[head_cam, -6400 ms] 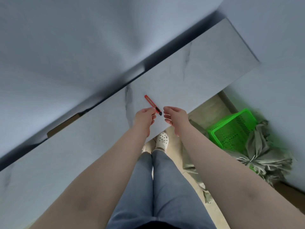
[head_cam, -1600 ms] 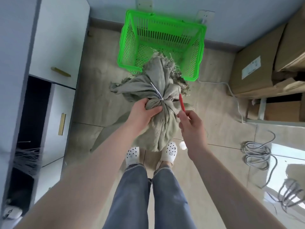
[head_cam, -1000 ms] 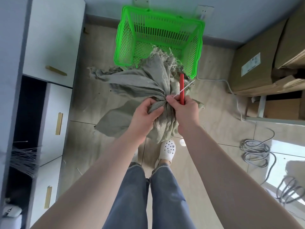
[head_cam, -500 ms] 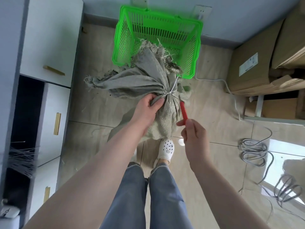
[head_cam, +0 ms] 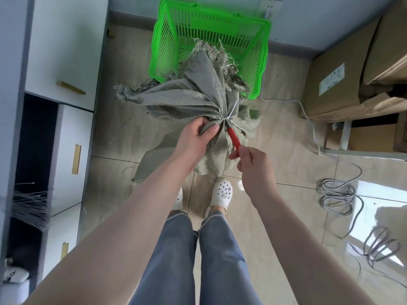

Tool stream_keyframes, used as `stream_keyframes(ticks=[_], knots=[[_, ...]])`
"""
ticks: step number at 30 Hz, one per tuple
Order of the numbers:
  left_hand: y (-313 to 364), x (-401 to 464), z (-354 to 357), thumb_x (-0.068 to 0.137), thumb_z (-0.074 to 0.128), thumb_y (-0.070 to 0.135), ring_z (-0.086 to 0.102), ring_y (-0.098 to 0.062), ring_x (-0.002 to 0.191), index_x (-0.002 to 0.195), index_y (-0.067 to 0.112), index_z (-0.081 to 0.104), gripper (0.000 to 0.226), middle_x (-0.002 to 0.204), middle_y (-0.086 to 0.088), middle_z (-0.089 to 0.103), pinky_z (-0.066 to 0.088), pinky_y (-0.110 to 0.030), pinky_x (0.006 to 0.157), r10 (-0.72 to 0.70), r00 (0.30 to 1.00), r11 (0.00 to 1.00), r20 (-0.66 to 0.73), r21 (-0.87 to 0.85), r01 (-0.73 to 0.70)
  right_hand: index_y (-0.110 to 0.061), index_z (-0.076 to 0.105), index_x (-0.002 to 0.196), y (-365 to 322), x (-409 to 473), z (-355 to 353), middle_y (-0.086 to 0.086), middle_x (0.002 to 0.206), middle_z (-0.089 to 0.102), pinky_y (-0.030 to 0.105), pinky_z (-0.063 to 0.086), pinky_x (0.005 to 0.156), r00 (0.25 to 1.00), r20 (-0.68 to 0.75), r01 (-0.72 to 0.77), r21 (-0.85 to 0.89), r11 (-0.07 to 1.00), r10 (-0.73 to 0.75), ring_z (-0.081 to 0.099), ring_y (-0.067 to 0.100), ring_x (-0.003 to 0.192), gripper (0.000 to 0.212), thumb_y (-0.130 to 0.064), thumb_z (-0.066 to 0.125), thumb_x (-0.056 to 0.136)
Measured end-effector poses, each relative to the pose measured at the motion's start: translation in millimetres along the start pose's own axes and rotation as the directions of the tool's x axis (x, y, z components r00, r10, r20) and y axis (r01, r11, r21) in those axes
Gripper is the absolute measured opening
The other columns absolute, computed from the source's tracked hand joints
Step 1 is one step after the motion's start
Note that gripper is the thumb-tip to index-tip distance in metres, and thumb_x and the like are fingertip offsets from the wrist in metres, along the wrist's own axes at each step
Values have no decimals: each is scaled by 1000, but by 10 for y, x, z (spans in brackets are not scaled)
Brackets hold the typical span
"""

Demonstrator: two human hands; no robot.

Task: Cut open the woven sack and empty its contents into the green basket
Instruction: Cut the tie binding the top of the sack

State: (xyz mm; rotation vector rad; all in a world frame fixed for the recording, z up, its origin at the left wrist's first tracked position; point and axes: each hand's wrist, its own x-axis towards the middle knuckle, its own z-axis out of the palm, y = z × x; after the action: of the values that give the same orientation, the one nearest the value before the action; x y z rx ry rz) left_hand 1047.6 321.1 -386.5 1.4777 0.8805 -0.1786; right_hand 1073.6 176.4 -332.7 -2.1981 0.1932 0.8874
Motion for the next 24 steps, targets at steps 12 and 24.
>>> stream_keyframes(ticks=[12, 24], knots=[[73, 0, -57, 93, 62, 29, 53, -13, 73, 94, 10, 62, 19, 80, 2, 62, 43, -31, 72, 10, 1000, 1000, -8, 20, -9, -21, 63, 83, -68, -16, 120, -8, 60, 48, 25, 32, 50, 995, -85, 35, -141, 989, -47, 44, 9, 54, 36, -28, 34, 103], [131, -65, -113, 97, 52, 38, 66, -20, 98, 104, 16, 65, 27, 102, -4, 72, 50, -46, 96, -37, 997, 999, 64, -2, 37, -15, 63, 87, -55, -18, 235, -11, 63, 46, 30, 29, 53, 980, -109, 153, -105, 983, -165, 43, 13, 60, 34, -26, 35, 103]])
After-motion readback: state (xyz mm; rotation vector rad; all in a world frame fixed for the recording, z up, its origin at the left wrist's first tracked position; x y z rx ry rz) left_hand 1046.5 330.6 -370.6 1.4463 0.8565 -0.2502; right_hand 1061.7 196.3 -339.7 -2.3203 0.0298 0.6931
